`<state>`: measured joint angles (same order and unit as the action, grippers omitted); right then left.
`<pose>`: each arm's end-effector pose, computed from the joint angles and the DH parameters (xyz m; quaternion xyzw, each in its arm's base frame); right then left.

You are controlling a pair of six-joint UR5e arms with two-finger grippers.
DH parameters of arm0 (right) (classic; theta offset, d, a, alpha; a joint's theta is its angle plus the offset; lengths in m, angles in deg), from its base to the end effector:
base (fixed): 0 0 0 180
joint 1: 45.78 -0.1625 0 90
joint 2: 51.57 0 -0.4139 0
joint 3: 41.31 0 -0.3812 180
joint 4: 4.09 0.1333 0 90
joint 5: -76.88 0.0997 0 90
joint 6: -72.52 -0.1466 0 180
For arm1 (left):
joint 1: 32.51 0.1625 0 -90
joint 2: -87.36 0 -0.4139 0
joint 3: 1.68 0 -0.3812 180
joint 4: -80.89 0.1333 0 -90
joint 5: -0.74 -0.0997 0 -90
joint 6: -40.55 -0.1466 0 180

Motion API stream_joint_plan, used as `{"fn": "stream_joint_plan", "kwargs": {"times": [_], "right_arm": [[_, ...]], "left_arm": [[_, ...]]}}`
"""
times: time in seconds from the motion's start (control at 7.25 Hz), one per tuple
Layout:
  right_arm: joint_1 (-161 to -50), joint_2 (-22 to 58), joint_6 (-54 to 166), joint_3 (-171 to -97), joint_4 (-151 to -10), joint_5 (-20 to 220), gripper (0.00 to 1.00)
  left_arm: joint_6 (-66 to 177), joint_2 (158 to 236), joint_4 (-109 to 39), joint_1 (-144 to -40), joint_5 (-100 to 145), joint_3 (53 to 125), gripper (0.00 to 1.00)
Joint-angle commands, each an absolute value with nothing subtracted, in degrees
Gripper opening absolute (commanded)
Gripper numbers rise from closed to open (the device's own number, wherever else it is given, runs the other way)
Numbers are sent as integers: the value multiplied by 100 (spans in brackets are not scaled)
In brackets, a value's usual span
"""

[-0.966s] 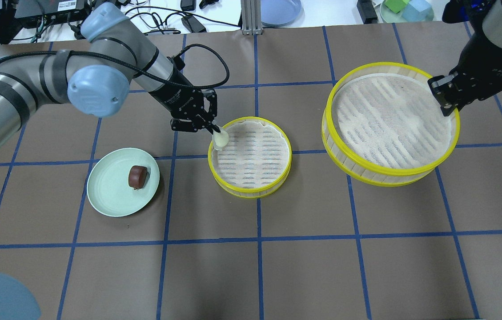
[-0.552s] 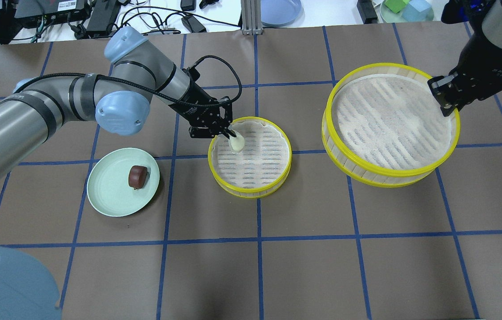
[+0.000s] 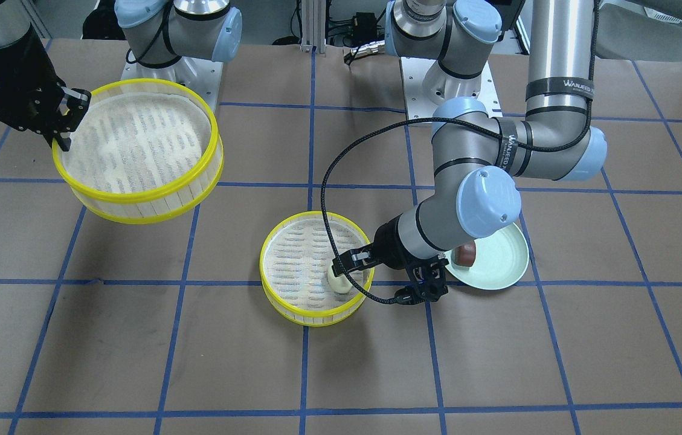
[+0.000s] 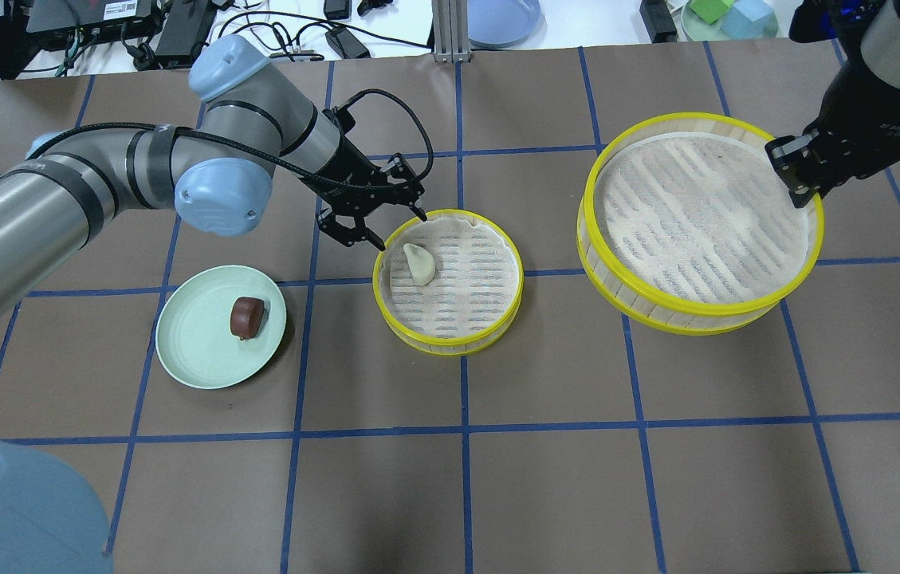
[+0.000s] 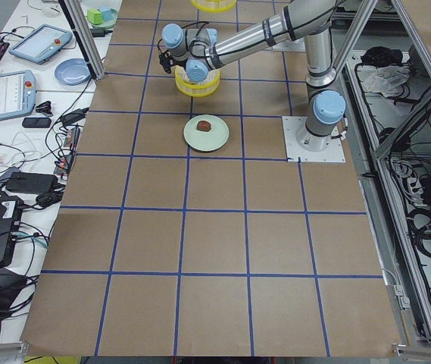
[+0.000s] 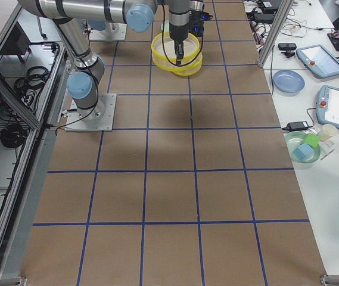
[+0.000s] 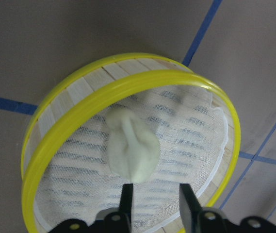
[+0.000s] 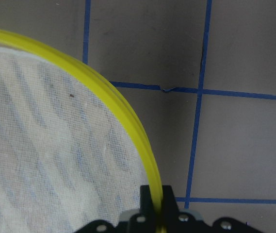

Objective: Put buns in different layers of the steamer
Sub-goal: 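Set the top tier back onto the bottom tier while left reaches brown bun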

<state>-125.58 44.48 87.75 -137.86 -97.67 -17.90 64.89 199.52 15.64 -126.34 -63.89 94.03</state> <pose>0.0404 -0.4594 0.4302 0.0427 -0.9979 0.0170 0.0466 -0.2348 -0.5710 0.2299 0.1795 -0.9586 -0.0792 0.2064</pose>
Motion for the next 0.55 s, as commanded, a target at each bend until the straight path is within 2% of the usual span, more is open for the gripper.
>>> {"fn": "stream_joint_plan", "kwargs": {"times": [0.0,0.41], "right_arm": [[-12811,4127,8389,-13781,-9979,-1726,0],[-14696,2811,6143,-13781,-11267,-1752,0]], "left_arm": [[5740,19672,1261,-12481,-7826,9061,100],[3412,19292,443,-11455,-8626,9182,98]]}}
